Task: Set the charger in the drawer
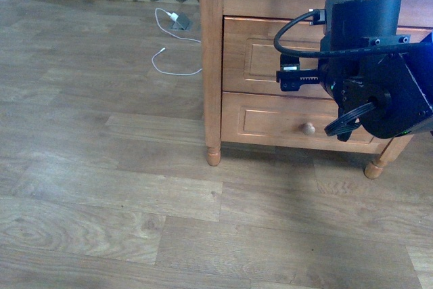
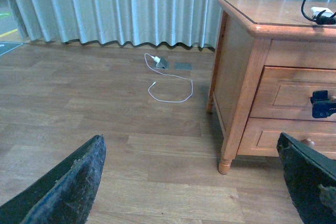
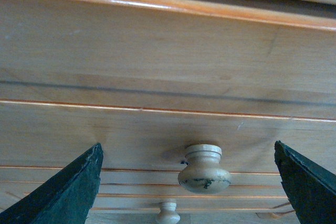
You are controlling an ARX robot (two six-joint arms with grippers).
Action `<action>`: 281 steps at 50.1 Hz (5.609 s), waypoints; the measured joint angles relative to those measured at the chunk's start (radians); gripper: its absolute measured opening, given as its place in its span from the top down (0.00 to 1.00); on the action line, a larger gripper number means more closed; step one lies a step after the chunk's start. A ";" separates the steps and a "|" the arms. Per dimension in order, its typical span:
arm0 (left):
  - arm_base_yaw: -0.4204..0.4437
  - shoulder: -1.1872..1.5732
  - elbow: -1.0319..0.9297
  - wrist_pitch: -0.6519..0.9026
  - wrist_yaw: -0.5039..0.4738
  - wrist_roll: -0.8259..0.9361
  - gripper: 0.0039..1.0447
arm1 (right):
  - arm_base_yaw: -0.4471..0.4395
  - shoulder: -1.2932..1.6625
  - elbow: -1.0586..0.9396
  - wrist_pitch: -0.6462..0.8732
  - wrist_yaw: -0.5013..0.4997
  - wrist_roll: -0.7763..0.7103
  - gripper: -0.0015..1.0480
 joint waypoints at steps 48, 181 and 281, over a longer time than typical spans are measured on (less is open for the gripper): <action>0.000 0.000 0.000 0.000 0.000 0.000 0.05 | -0.013 0.013 0.001 0.010 0.001 -0.032 0.60; 0.000 0.000 0.000 0.000 0.000 0.000 0.05 | -0.240 -1.886 -1.160 -0.366 -0.369 0.002 0.52; -0.568 2.127 1.747 0.187 -0.453 -0.227 0.05 | -0.240 -1.911 -1.180 -0.373 -0.369 -0.002 0.08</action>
